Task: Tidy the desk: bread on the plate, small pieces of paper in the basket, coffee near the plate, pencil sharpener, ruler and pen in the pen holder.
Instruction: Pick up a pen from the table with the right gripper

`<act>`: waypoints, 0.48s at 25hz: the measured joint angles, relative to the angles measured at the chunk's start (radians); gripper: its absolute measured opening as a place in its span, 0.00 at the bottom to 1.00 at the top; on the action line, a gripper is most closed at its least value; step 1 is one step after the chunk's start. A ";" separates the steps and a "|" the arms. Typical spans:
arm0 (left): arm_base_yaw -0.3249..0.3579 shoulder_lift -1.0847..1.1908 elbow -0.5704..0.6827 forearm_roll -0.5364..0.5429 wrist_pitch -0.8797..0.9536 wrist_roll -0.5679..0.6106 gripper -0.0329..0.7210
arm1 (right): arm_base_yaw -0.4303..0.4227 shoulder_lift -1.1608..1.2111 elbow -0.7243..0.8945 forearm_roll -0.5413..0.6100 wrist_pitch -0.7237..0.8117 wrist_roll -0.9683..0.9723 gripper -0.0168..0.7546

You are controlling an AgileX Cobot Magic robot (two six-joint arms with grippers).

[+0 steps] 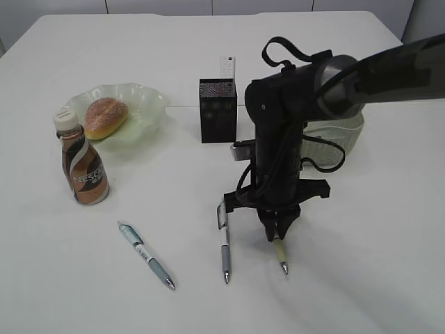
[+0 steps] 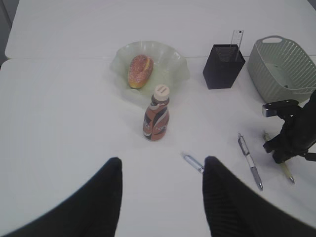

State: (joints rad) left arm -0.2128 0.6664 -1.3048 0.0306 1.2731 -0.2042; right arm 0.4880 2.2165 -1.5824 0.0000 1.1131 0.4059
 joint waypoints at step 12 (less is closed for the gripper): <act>0.000 0.000 0.000 0.000 0.000 0.000 0.55 | 0.020 -0.063 -0.081 -0.094 0.015 -0.160 0.14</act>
State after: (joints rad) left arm -0.2128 0.6664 -1.3048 0.0303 1.2731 -0.2042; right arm 0.5076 2.1532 -1.6630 -0.0939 1.1277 0.2455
